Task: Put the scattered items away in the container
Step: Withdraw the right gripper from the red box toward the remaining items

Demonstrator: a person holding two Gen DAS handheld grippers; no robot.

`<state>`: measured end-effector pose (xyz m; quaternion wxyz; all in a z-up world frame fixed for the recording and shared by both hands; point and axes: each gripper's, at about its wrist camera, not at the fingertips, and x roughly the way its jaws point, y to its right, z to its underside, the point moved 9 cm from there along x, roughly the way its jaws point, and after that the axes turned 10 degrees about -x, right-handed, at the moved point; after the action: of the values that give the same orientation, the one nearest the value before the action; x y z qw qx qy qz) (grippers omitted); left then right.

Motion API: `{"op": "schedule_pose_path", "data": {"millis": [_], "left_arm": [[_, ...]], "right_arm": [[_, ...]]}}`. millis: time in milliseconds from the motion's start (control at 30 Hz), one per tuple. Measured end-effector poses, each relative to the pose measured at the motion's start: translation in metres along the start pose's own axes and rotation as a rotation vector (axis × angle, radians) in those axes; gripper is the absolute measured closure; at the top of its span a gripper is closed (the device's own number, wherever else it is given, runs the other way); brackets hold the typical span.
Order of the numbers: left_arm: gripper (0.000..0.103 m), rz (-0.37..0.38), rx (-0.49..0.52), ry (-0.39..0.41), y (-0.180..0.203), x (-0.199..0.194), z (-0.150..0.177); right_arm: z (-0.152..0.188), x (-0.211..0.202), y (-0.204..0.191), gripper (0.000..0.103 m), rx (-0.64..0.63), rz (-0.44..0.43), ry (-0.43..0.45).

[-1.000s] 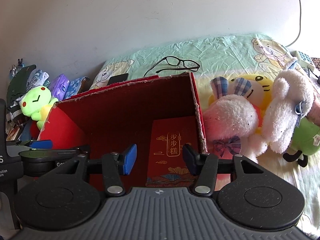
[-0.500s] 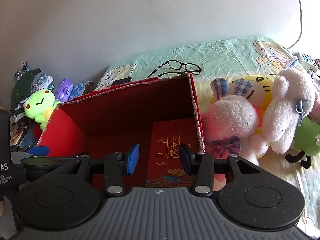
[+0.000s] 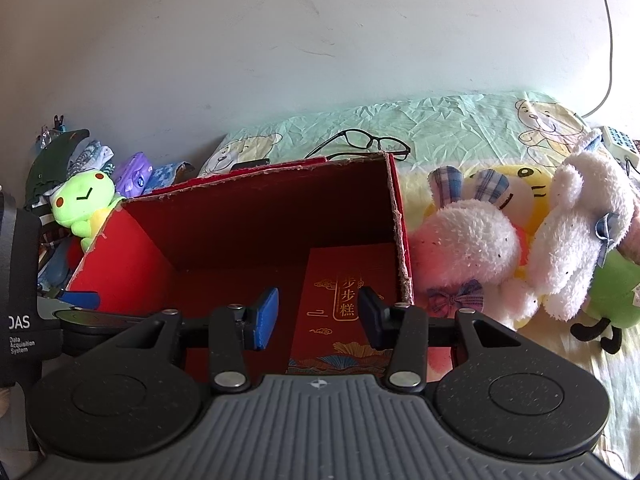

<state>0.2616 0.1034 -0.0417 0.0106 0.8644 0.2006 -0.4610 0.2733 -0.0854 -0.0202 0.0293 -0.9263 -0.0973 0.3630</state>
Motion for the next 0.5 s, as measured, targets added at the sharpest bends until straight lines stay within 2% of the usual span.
{"op": "schedule_pose_path", "data": {"millis": [500], "left_arm": [[0.006,-0.008,-0.007,-0.011,0.0013,0.0008,0.006]], "right_arm": [[0.0023,-0.0038,-0.002,0.057,0.006,-0.011,0.028]]}}
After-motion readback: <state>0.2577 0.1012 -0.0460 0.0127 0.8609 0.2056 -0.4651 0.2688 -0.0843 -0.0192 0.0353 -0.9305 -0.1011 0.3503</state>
